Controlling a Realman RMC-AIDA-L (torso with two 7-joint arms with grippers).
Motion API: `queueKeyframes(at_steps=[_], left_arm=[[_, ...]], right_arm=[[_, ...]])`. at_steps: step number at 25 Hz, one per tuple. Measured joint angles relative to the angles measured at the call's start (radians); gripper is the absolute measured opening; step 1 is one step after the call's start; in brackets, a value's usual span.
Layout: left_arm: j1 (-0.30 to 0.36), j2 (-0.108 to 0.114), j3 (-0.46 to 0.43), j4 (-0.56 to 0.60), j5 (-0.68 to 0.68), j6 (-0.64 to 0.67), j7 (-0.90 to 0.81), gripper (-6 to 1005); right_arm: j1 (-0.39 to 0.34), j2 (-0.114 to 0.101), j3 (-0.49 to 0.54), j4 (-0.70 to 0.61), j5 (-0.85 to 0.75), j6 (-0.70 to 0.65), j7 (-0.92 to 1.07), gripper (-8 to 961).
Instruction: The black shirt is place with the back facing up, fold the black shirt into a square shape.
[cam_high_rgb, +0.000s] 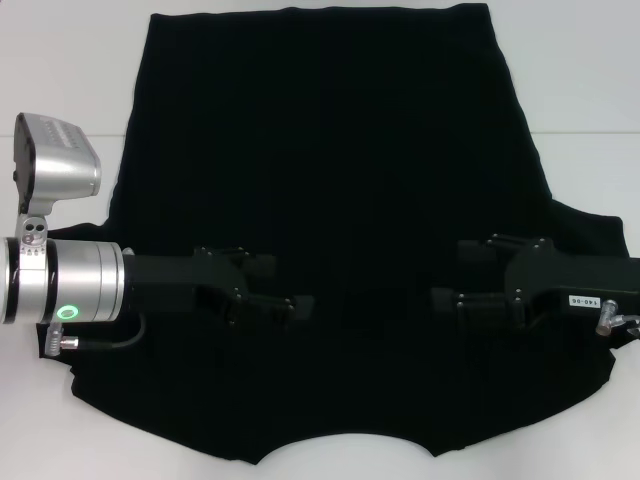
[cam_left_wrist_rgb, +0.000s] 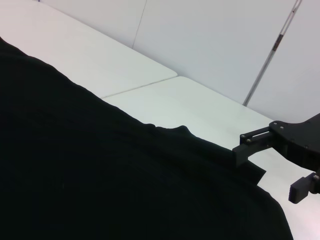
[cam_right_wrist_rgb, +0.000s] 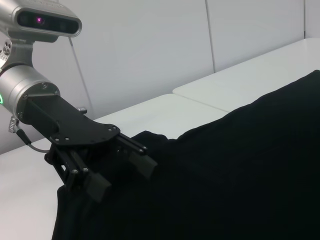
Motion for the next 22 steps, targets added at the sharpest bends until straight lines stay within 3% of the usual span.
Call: queueKeyframes(at_steps=[13, 17, 20, 22], left_arm=[[0.000, 0.000, -0.005, -0.004, 0.000, 0.000, -0.001, 949], [0.002, 0.000, -0.058, -0.004, -0.001, -0.034, -0.045, 949], [0.005, 0.016, -0.136, 0.000, -0.002, -0.083, -0.178, 932], [0.007, 0.040, -0.193, 0.004, 0.002, -0.078, -0.300, 921]], right_arm=[[-0.001, 0.000, 0.007, 0.000, 0.000, 0.000, 0.002, 906], [0.005, 0.004, 0.065, -0.005, 0.008, 0.037, 0.065, 904], [0.033, 0.000, 0.132, -0.012, 0.010, 0.129, 0.264, 901], [0.062, -0.020, 0.141, -0.014, 0.010, 0.176, 0.406, 900]])
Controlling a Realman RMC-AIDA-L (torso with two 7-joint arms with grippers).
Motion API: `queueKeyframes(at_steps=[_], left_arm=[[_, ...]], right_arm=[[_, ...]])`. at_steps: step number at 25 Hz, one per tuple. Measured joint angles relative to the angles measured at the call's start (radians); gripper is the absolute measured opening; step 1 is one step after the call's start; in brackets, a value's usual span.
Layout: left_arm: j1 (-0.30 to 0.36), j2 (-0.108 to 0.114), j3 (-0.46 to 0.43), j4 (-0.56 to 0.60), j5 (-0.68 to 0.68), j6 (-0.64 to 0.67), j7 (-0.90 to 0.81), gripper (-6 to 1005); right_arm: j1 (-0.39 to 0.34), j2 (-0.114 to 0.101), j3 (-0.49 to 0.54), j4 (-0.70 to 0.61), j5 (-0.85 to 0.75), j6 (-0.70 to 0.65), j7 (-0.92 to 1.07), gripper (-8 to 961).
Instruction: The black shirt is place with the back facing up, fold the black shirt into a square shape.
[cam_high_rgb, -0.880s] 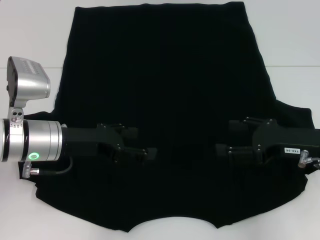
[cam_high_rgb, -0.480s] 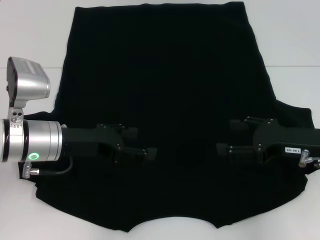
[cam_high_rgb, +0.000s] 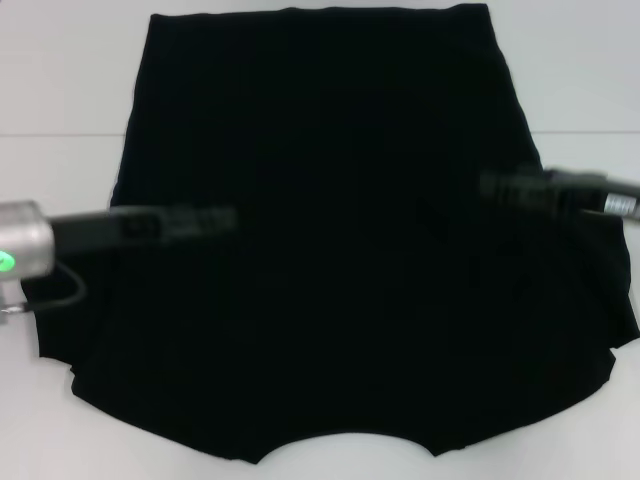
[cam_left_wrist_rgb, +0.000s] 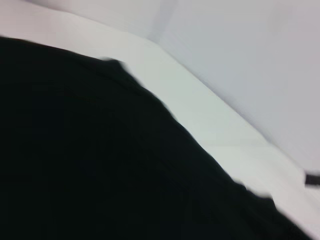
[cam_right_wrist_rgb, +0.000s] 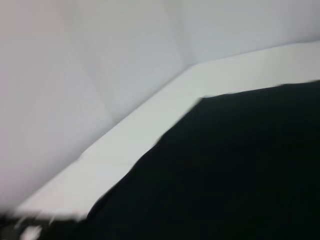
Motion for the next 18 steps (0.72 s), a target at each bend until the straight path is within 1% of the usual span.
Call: queueKeyframes(at_steps=[1, 2, 4, 7, 9, 11, 16, 18], left_arm=[[0.001, 0.015, -0.035, 0.005, 0.009, 0.019, -0.060, 916], [0.004, 0.027, -0.073, 0.015, 0.028, 0.048, -0.123, 910], [0.007, 0.045, -0.154, 0.036, 0.076, 0.104, -0.210, 899], [0.015, 0.062, -0.276, 0.049, 0.157, 0.171, -0.281, 882], [0.022, 0.068, -0.326, 0.052, 0.218, 0.186, -0.306, 871], [0.029, 0.071, -0.359, 0.057, 0.295, 0.185, -0.334, 860], [0.040, 0.075, -0.428, 0.072, 0.408, 0.187, -0.383, 652], [0.044, 0.075, -0.437, 0.079, 0.428, 0.185, -0.397, 617]], right_arm=[[0.017, -0.014, 0.000, 0.000, -0.001, 0.019, 0.077, 899], [0.037, -0.034, -0.001, 0.000, -0.004, 0.041, 0.166, 899], [0.065, -0.066, -0.005, 0.006, -0.009, 0.066, 0.307, 897], [0.102, -0.120, -0.021, 0.020, -0.010, 0.080, 0.461, 895], [0.115, -0.139, -0.033, 0.018, -0.014, 0.081, 0.514, 894], [0.122, -0.144, -0.040, 0.004, -0.026, 0.080, 0.547, 893], [0.127, -0.143, -0.041, -0.001, -0.036, 0.078, 0.563, 889], [0.127, -0.142, -0.041, 0.004, -0.036, 0.078, 0.561, 888]])
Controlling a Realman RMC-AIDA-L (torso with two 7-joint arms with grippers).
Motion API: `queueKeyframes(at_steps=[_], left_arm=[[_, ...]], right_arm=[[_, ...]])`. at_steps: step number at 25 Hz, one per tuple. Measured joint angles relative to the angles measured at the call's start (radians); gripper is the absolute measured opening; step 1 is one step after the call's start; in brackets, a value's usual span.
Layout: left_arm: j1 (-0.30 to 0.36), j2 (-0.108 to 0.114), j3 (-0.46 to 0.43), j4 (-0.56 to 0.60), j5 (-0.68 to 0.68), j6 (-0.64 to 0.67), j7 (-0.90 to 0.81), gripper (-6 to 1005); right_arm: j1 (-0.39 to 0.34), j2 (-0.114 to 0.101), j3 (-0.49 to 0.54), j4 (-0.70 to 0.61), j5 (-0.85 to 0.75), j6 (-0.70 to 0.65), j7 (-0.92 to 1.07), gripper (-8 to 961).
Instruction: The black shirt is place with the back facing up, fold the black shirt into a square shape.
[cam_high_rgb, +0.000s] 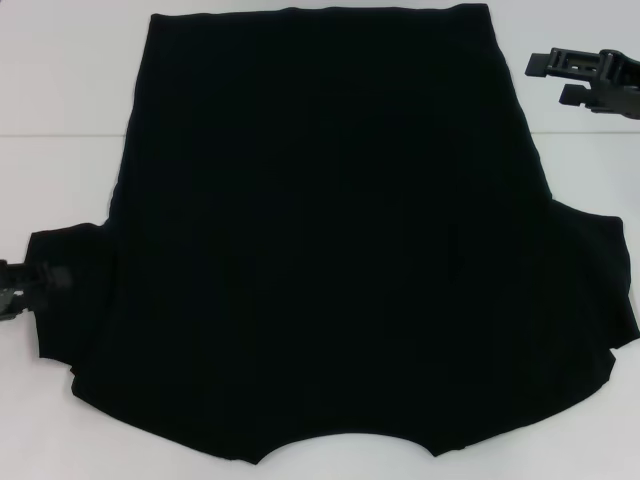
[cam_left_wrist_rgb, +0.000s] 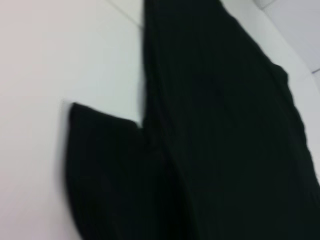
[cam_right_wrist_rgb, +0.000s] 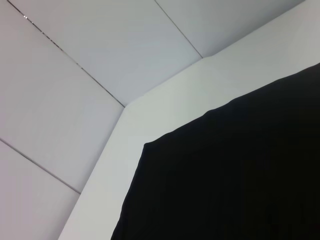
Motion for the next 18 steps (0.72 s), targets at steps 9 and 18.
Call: queueKeyframes(at_steps=[9, 18], left_arm=[[0.007, -0.007, 0.010, 0.002, 0.070, -0.094, -0.018, 546], [0.009, -0.010, 0.031, -0.058, 0.090, -0.173, -0.020, 547]], right_arm=[[-0.008, 0.002, 0.000, 0.007, 0.000, 0.005, -0.003, 882], [-0.020, 0.003, 0.006, 0.010, 0.000, 0.007, 0.002, 876]])
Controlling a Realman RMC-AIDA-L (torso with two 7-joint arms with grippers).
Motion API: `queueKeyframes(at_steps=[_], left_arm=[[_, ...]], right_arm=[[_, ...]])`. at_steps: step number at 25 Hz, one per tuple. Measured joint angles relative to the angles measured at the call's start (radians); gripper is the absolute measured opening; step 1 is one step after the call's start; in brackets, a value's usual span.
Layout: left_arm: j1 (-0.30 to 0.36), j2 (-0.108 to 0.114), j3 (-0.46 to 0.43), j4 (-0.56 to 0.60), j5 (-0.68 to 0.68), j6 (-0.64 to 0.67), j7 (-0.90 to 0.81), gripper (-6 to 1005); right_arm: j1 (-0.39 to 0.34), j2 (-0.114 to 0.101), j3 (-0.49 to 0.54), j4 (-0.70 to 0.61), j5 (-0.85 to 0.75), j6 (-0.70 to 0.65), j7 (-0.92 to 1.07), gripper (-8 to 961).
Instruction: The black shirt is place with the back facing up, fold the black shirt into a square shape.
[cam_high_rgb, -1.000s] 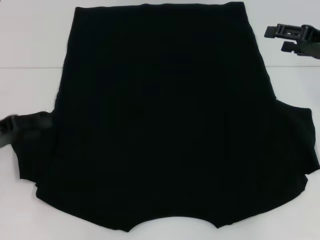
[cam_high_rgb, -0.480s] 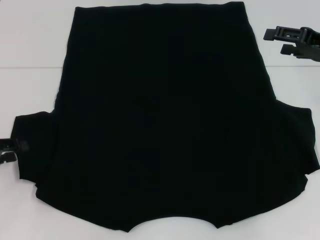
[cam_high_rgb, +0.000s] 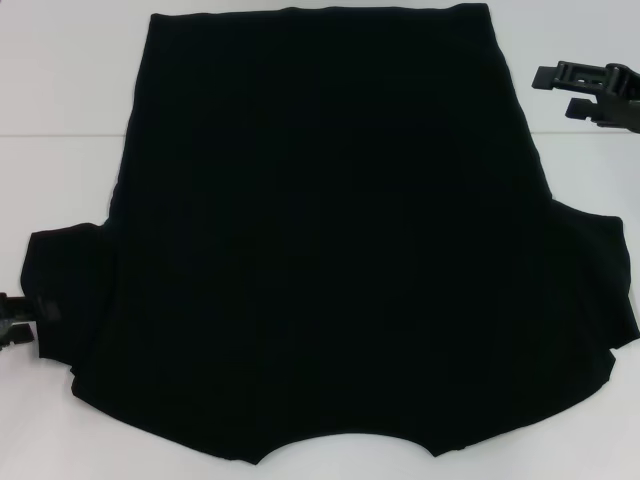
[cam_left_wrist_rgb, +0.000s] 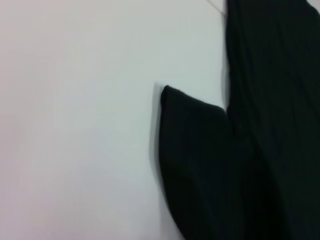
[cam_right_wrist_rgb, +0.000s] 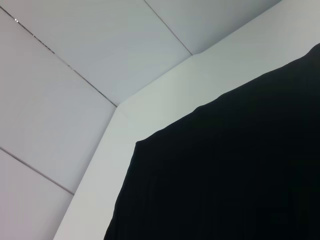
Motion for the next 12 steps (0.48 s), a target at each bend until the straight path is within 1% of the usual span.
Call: queueKeyframes(at_steps=[5, 9, 12], left_arm=[[-0.004, -0.002, 0.020, -0.031, 0.001, -0.033, -0.001, 547], [-0.011, -0.004, 0.048, -0.032, 0.001, -0.029, -0.006, 506], [-0.018, -0.005, 0.051, -0.032, 0.001, -0.028, -0.008, 476]], right_arm=[[-0.004, 0.000, 0.001, 0.000, 0.000, 0.000, 0.004, 872], [-0.007, -0.002, 0.003, 0.000, 0.005, -0.001, 0.005, 870], [-0.007, -0.003, 0.006, 0.000, 0.006, -0.003, 0.006, 868]])
